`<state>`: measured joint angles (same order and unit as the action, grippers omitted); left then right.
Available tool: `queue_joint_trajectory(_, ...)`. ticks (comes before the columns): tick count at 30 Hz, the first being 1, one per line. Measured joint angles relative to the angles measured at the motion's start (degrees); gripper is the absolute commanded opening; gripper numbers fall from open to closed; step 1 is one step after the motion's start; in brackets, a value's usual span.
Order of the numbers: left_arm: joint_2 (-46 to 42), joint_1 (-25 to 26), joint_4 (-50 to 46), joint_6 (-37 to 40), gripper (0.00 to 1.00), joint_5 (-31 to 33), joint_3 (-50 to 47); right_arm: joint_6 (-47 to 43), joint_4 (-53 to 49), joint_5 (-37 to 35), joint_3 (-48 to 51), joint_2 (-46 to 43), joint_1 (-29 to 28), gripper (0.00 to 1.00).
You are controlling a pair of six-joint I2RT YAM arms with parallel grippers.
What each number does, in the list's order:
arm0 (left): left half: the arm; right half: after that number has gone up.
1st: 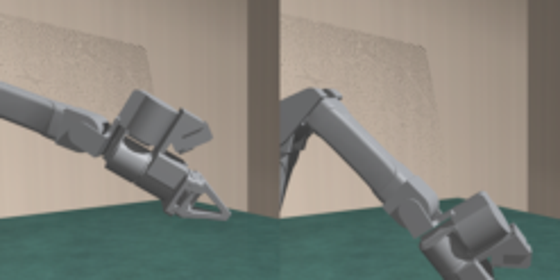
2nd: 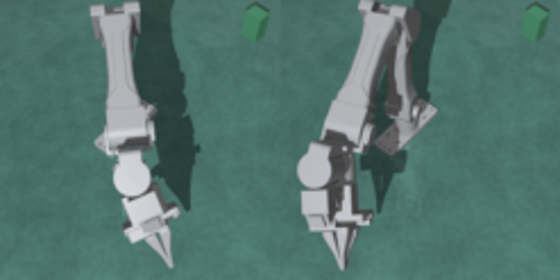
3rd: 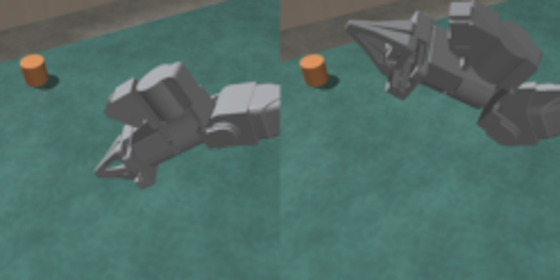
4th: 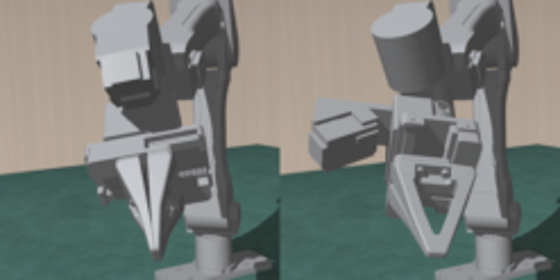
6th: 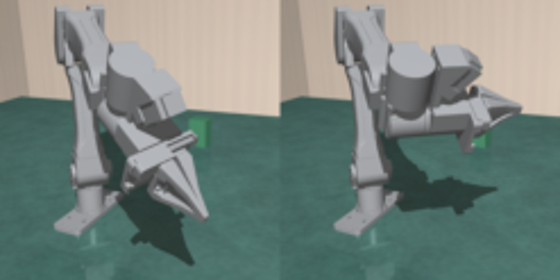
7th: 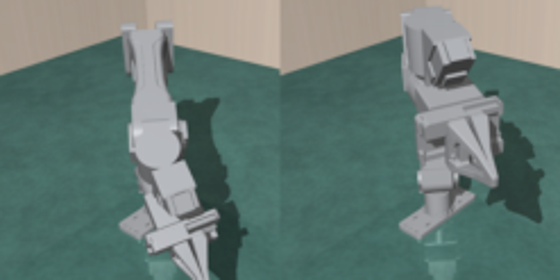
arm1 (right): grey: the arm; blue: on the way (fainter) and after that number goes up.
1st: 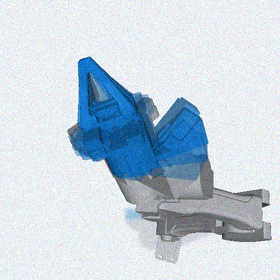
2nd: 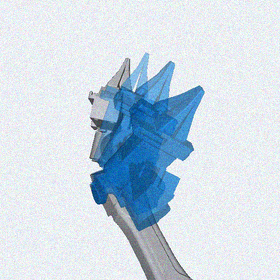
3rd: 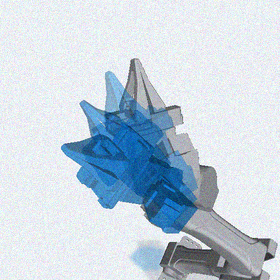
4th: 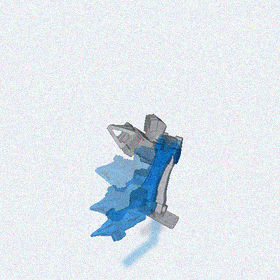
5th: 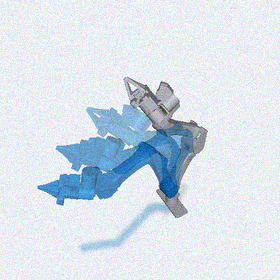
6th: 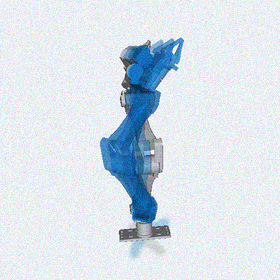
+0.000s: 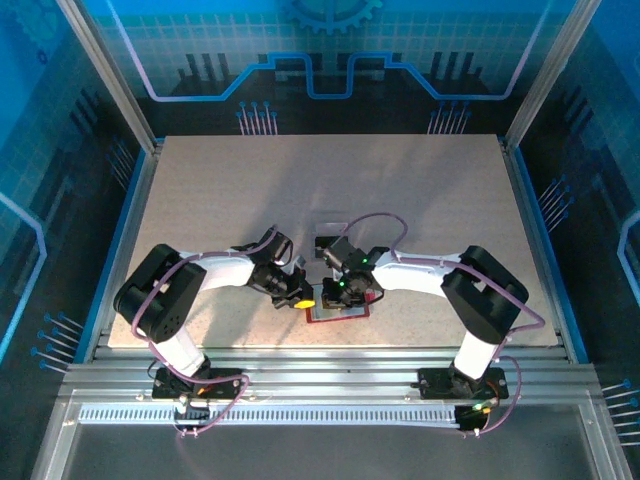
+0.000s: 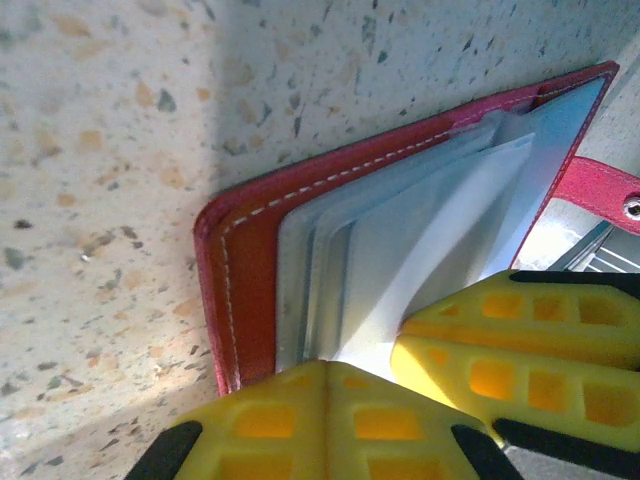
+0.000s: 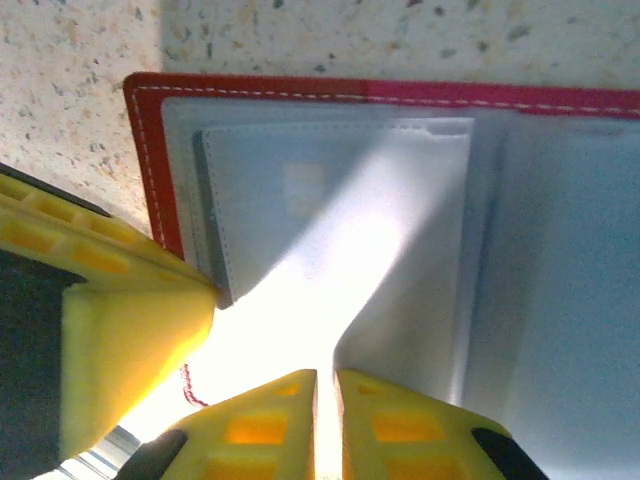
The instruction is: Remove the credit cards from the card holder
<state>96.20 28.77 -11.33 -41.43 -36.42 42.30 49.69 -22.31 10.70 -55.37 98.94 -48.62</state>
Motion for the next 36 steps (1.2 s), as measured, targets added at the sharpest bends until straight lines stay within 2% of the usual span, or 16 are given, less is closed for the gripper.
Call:
queue_joint_trajectory(18,-1.2,0.7,-0.6,-0.3,0.06,0.4,0.6,-0.7,-3.8,-2.7,-0.6,-0.7,0.0,0.15)
queue_joint_trajectory(36,1.6,0.7,0.8,-0.2,0.06,0.1,0.6,-2.4,-9.4,-6.1,-4.1,-0.6,-0.1,0.16)
